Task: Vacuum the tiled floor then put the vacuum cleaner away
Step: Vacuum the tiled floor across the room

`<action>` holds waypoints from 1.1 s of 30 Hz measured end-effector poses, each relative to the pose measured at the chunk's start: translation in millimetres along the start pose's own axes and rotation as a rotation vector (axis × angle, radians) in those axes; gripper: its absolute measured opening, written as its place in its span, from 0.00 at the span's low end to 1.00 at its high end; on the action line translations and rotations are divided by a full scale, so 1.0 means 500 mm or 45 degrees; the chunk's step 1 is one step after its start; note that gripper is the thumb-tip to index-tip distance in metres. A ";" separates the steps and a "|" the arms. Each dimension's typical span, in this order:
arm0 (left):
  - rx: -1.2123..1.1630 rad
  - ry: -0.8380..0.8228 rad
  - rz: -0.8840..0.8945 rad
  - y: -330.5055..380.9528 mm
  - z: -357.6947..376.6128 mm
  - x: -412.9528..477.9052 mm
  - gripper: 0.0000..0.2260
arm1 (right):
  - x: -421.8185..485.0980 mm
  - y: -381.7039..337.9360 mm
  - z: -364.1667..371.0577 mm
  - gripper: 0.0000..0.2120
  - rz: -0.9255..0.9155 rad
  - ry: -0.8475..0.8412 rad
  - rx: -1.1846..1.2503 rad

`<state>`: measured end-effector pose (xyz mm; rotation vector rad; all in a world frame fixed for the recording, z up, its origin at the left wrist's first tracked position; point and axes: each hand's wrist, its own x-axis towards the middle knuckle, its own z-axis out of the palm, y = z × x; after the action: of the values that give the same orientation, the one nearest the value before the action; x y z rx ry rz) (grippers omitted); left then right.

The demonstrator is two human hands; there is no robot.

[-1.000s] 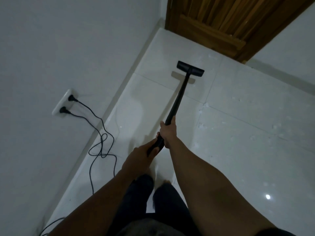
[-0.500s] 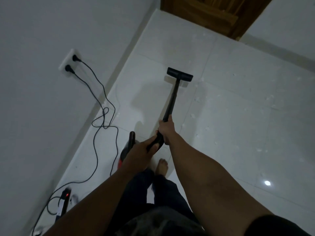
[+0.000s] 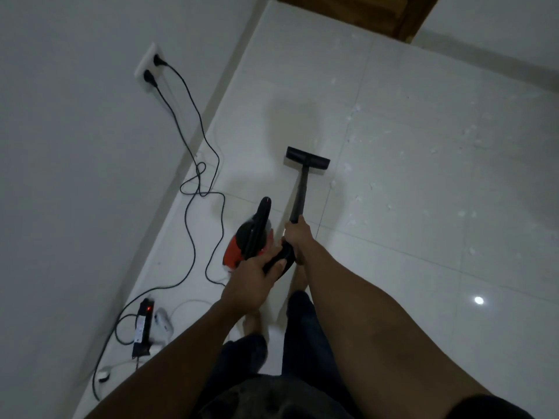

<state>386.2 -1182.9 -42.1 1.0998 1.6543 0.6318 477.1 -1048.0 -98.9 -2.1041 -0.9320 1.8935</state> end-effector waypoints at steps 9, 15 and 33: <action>0.008 -0.031 0.008 -0.034 0.013 -0.178 0.20 | -0.145 0.126 0.022 0.18 0.105 -0.053 -0.044; -0.022 -0.059 -0.044 -0.036 0.040 -0.197 0.20 | -0.154 0.156 0.000 0.16 0.134 -0.078 -0.015; 0.013 -0.104 0.053 0.082 0.182 0.053 0.07 | 0.078 0.045 -0.185 0.18 0.084 -0.121 -0.053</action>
<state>483.5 -1150.0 -53.0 1.1553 1.5696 0.5979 572.0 -1018.7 -126.2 -2.1092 -0.9398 2.0403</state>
